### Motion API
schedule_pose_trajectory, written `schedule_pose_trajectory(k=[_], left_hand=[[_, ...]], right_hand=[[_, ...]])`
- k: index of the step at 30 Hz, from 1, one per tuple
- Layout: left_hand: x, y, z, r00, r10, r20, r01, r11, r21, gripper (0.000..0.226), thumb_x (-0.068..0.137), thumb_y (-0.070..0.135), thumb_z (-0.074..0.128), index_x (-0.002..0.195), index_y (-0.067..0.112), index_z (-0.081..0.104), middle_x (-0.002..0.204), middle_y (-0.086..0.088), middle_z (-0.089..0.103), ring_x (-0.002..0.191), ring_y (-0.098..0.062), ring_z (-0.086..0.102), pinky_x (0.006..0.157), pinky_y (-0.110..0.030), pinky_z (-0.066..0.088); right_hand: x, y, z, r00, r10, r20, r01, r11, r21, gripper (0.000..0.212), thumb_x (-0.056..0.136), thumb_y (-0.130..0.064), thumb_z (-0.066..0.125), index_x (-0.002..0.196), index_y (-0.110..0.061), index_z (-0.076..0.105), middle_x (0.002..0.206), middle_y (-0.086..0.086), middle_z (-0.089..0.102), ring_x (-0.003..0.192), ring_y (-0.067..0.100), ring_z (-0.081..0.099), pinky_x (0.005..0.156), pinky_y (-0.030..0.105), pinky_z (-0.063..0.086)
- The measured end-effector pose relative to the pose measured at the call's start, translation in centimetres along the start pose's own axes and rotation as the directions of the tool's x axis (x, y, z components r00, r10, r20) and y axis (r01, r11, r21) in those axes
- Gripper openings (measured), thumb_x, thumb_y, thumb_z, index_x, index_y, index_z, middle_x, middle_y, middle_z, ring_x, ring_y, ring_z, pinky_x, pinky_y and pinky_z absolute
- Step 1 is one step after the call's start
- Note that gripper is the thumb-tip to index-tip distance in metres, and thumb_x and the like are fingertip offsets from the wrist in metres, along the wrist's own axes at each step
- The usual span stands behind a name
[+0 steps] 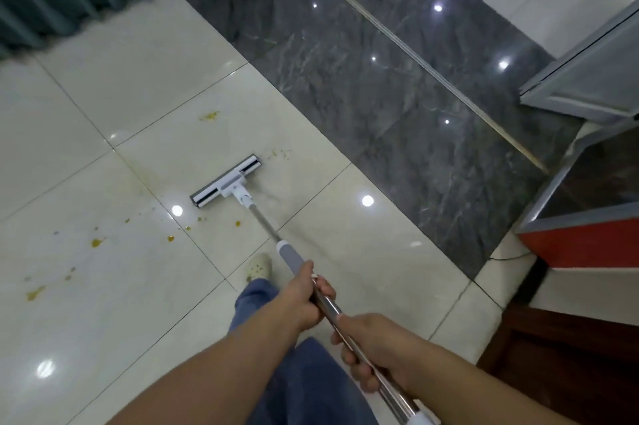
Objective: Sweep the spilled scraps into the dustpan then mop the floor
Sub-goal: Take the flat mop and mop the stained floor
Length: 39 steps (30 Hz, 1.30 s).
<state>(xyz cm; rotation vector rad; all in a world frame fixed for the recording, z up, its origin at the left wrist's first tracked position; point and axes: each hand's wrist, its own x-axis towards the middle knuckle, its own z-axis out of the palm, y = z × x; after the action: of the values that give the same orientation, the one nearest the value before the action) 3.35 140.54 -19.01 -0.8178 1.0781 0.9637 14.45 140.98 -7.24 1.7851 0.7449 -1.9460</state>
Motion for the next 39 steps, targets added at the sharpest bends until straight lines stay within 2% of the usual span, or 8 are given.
schedule_pose_trajectory(k=[7,14,19,24,27,31,39], left_hand=[[2.0,11.5,3.9,0.999,0.024,0.026,-0.025,0.999,0.037,0.037,0.094,0.028,0.053,0.065,0.014,0.035,0.033,0.001,0.033,0.023,-0.011,0.031,0.031,-0.011,0.033],[3.6,27.5,8.4,0.999,0.051,-0.012,-0.051,0.998,0.039,0.035,0.092,0.030,0.057,0.068,0.014,0.038,0.041,0.001,0.034,0.028,-0.012,0.032,0.032,-0.013,0.035],[5.2,38.2,12.2,0.996,0.078,-0.050,-0.076,0.996,0.050,0.038,0.092,0.032,0.058,0.065,0.013,0.038,0.036,0.000,0.036,0.025,-0.013,0.032,0.031,-0.013,0.034],[7.2,45.5,14.4,0.992,0.112,-0.062,-0.107,0.991,0.081,0.041,0.092,0.034,0.056,0.062,0.013,0.037,0.035,0.000,0.035,0.023,-0.013,0.033,0.031,-0.012,0.034],[8.4,46.1,15.2,0.990,0.129,-0.059,-0.125,0.989,0.073,0.041,0.092,0.034,0.056,0.063,0.014,0.036,0.036,0.001,0.035,0.024,-0.013,0.032,0.031,-0.012,0.035],[9.9,42.4,15.9,0.991,0.115,-0.071,-0.110,0.992,0.067,0.041,0.091,0.034,0.058,0.062,0.014,0.036,0.036,0.001,0.035,0.025,-0.012,0.033,0.032,-0.013,0.035],[10.5,28.0,18.0,0.995,0.079,-0.054,-0.077,0.996,0.038,0.038,0.091,0.032,0.059,0.066,0.012,0.038,0.036,-0.002,0.038,0.025,-0.014,0.033,0.032,-0.014,0.037]], right_hand=[[3.5,-11.0,1.6,0.998,-0.047,0.040,0.044,0.996,0.077,0.034,0.101,-0.035,0.038,0.082,-0.009,0.051,0.055,0.002,0.045,0.031,0.008,0.035,0.034,0.014,0.028],[7.8,-26.6,4.8,0.996,-0.071,0.058,0.067,0.996,0.063,0.032,0.099,-0.037,0.043,0.086,-0.009,0.053,0.058,0.002,0.050,0.034,0.008,0.038,0.033,0.016,0.033],[10.9,-37.1,6.2,0.991,-0.097,0.095,0.086,0.990,0.109,0.031,0.099,-0.037,0.044,0.089,-0.008,0.052,0.061,0.003,0.050,0.033,0.007,0.038,0.034,0.014,0.033],[14.2,-44.1,7.4,0.987,-0.098,0.126,0.077,0.984,0.162,0.034,0.099,-0.036,0.044,0.080,-0.009,0.050,0.062,0.003,0.050,0.035,0.008,0.037,0.034,0.013,0.032],[15.4,-44.8,6.6,0.986,-0.092,0.141,0.067,0.983,0.169,0.033,0.099,-0.035,0.044,0.079,-0.009,0.049,0.060,0.003,0.048,0.034,0.008,0.036,0.035,0.012,0.031],[15.0,-42.2,3.4,0.989,-0.058,0.135,0.036,0.986,0.162,0.032,0.098,-0.037,0.045,0.083,-0.010,0.051,0.060,0.001,0.047,0.040,0.007,0.036,0.035,0.014,0.032],[11.9,-30.9,-5.8,0.994,-0.057,0.091,0.043,0.987,0.155,0.034,0.100,-0.036,0.042,0.084,-0.008,0.053,0.059,0.002,0.051,0.038,0.009,0.038,0.037,0.018,0.033]])
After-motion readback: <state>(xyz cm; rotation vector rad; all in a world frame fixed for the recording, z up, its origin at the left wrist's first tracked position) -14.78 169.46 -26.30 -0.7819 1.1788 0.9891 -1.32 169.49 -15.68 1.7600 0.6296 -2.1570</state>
